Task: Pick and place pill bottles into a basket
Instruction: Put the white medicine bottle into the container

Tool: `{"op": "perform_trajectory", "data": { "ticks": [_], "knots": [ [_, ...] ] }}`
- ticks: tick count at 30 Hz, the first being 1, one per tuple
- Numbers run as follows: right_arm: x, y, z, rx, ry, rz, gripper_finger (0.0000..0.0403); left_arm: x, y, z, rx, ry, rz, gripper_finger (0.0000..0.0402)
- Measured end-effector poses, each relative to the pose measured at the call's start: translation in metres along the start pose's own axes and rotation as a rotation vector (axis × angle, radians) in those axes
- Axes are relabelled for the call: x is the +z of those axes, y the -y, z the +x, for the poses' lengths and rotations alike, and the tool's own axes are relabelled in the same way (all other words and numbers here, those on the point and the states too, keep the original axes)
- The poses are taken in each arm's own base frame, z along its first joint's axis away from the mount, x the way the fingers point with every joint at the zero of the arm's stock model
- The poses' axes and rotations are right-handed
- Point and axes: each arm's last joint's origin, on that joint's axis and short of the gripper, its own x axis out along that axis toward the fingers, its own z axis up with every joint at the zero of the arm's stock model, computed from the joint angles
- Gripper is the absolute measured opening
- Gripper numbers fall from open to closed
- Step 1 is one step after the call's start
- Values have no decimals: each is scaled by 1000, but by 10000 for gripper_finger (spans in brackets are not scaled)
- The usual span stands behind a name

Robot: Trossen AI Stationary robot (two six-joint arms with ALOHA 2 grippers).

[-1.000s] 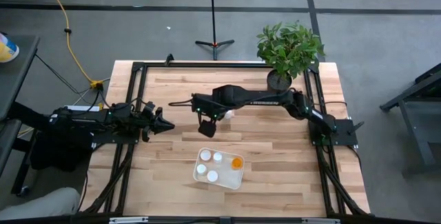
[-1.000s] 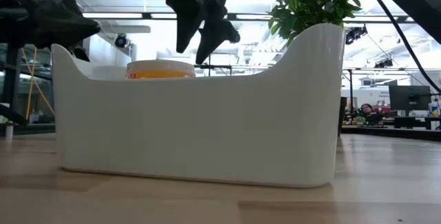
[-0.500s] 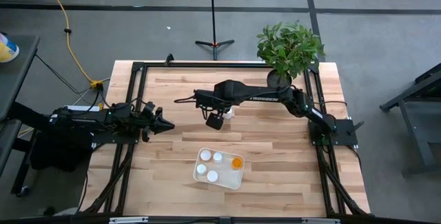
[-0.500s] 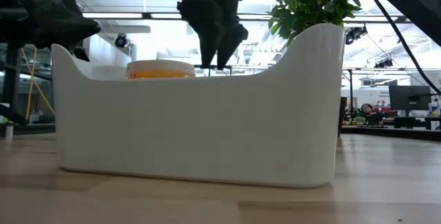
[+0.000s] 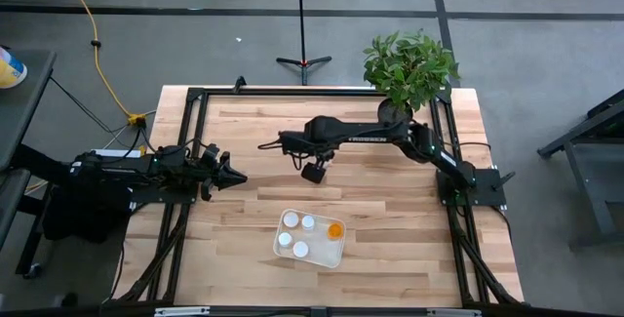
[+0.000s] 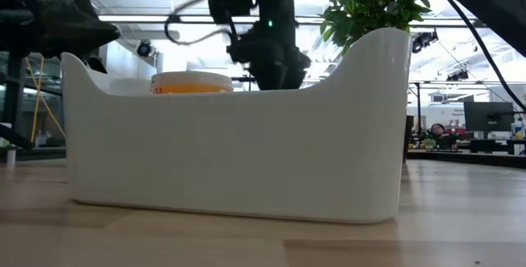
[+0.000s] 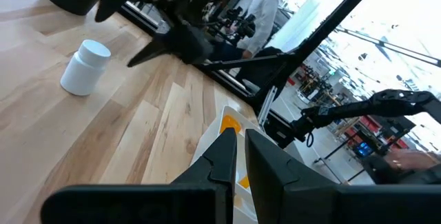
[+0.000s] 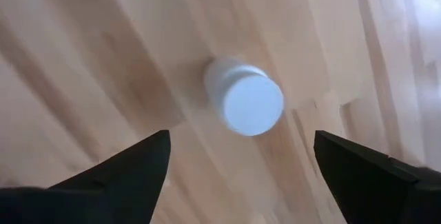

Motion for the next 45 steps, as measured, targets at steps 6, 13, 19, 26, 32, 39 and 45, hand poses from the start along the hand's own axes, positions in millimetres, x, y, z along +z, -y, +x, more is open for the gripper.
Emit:
{"op": "perform_trajectory", "data": {
  "ticks": [6,13,19,26,32,39,45],
  "knots": [
    [3,9,11,1,-16,21,349,0,0,0,-1,0,-3,67],
    [13,15,12,58,42,34,349,0,0,0,0,0,-5,67],
    [15,22,13,57,43,51,349,0,0,0,-1,0,-24,67],
    [17,27,16,88,26,83,349,0,0,0,-1,0,-26,67],
    [18,26,16,112,27,109,349,0,0,0,-1,1,-26,67],
    [17,26,16,113,11,139,349,0,0,0,0,1,-26,67],
    [17,26,16,124,12,161,349,0,0,0,0,0,-26,67]
  ]
}}
